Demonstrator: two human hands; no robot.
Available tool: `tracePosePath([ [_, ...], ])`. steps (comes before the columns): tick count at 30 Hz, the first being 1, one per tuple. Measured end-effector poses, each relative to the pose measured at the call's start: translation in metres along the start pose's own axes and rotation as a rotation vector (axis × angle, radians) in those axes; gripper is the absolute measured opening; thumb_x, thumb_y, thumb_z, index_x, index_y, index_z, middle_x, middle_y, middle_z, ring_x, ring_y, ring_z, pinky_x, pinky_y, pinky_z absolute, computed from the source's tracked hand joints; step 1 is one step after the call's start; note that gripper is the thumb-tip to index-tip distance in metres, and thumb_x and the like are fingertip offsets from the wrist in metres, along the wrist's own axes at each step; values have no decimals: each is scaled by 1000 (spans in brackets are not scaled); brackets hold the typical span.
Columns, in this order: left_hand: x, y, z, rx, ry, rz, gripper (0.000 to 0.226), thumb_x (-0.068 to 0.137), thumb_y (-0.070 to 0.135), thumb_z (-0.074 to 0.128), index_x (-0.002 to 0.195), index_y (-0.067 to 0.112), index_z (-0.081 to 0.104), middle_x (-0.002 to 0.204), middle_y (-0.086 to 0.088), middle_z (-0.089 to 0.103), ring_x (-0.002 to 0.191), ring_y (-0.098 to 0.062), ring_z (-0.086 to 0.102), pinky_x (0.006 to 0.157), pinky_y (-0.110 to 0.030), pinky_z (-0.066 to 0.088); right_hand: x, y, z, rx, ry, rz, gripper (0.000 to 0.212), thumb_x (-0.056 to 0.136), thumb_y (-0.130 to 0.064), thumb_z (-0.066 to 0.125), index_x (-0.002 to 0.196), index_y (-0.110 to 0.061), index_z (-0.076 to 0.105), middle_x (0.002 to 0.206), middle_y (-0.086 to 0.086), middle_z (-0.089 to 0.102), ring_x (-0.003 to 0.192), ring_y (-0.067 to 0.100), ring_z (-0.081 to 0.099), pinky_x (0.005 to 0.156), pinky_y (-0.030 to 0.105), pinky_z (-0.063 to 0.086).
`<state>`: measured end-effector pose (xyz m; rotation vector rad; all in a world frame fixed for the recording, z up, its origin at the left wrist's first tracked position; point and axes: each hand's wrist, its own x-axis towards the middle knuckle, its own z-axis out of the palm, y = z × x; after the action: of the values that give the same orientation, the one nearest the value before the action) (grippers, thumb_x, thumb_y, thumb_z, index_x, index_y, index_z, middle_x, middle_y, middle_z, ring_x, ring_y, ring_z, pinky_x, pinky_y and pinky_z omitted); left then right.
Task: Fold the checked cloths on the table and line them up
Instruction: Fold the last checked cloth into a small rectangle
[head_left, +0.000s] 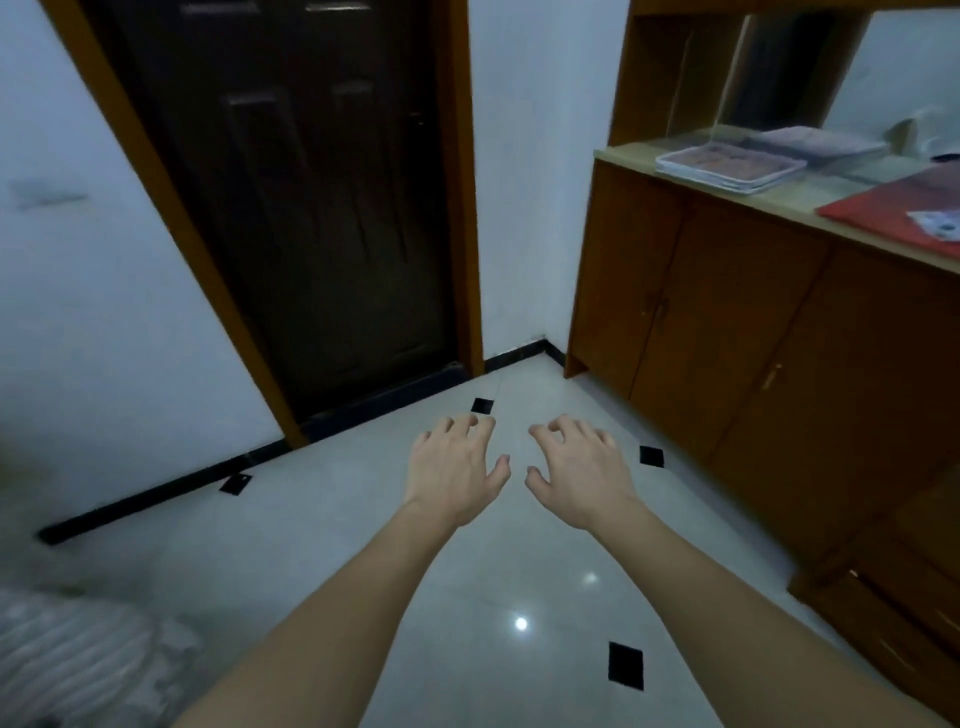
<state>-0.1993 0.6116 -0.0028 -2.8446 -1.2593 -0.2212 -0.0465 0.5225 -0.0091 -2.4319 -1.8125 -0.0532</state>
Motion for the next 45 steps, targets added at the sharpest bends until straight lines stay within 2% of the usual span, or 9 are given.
tracePosePath([
  [5, 22, -67, 5, 30, -21, -200, 56, 98, 56, 35, 144, 24, 39, 142, -1, 49, 126, -22, 47, 100, -39, 43, 86, -43, 14, 33, -17, -188, 53, 93, -53, 46, 141, -29, 43, 136, -1, 51, 123, 20, 49, 102, 40, 39],
  [14, 30, -214, 19, 61, -23, -504, 59, 98, 58, 34, 146, 23, 38, 145, -3, 48, 129, -24, 45, 103, -43, 43, 204, -170, 46, 54, -74, -498, 54, 95, -51, 44, 144, -29, 40, 141, -1, 49, 127, 22, 47, 106, 42, 37],
  [17, 41, -273, 23, 75, -6, -554, 59, 98, 58, 34, 145, 23, 38, 142, -3, 50, 127, -24, 47, 101, -42, 45, 248, -220, 59, 57, -78, -565, 56, 95, -51, 45, 145, -29, 39, 140, -1, 47, 127, 21, 46, 105, 41, 38],
  [23, 64, -414, 16, 97, 38, -642, 52, 96, 56, 35, 136, 24, 45, 130, -1, 55, 114, -23, 53, 89, -39, 46, 341, -340, 79, 55, -76, -691, 54, 95, -48, 46, 145, -27, 41, 136, -1, 50, 124, 21, 47, 105, 40, 37],
  [28, 75, -522, 4, 116, 37, -721, 51, 96, 55, 37, 134, 22, 47, 130, -1, 56, 113, -25, 54, 88, -41, 45, 411, -444, 78, 91, -20, -776, 48, 94, -47, 48, 137, -28, 47, 127, -2, 54, 116, 20, 51, 98, 39, 42],
  [40, 74, -714, 38, 153, 22, -950, 50, 92, 57, 39, 125, 22, 53, 118, 0, 60, 103, -25, 56, 81, -40, 47, 533, -633, 134, 125, -98, -998, 47, 93, -45, 49, 136, -26, 50, 128, 0, 54, 115, 22, 52, 94, 39, 41],
  [45, 77, -804, 46, 166, 30, -1119, 51, 91, 56, 40, 127, 23, 54, 119, 1, 61, 106, -24, 57, 81, -40, 48, 600, -732, 159, 138, -117, -1152, 41, 90, -43, 50, 127, -26, 55, 123, 0, 55, 111, 23, 53, 91, 39, 41],
])
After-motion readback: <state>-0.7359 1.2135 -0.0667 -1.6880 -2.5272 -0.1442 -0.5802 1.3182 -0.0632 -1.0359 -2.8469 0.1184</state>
